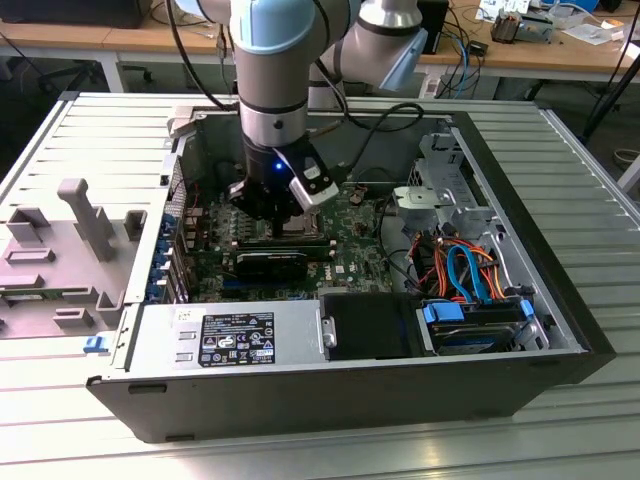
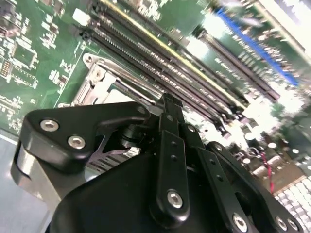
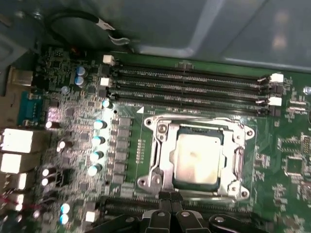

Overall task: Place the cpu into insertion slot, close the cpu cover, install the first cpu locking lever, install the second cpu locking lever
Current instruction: 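Install the second cpu locking lever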

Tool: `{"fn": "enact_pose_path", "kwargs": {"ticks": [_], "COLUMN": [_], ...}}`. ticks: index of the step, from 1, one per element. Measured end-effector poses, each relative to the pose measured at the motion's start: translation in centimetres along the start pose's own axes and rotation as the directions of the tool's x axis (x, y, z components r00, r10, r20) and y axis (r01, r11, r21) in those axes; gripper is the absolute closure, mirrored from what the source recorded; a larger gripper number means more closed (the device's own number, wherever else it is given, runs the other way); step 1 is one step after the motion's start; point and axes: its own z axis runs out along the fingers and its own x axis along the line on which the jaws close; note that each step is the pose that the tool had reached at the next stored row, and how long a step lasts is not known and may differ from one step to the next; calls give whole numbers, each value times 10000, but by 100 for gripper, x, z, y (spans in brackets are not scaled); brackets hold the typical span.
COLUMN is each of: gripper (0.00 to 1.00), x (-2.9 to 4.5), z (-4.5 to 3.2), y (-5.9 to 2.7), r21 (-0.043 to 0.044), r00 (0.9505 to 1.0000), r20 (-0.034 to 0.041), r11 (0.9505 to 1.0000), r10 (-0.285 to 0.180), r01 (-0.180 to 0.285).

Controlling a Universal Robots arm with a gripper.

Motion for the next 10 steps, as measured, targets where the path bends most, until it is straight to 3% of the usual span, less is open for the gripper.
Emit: {"fn": "enact_pose_path", "kwargs": {"ticks": [5, 7, 10], "gripper": [89, 89, 89], "x": [-19, -23, -24], "z": [-217, -278, -301], "y": [0, 0, 0], "r21": [425, 491, 494], "r00": [10000, 10000, 10000], "r20": [-49, -57, -57], "r11": [9991, 9988, 9988], "r10": [6, 8, 7], "r01": [-4, -5, -4]}}
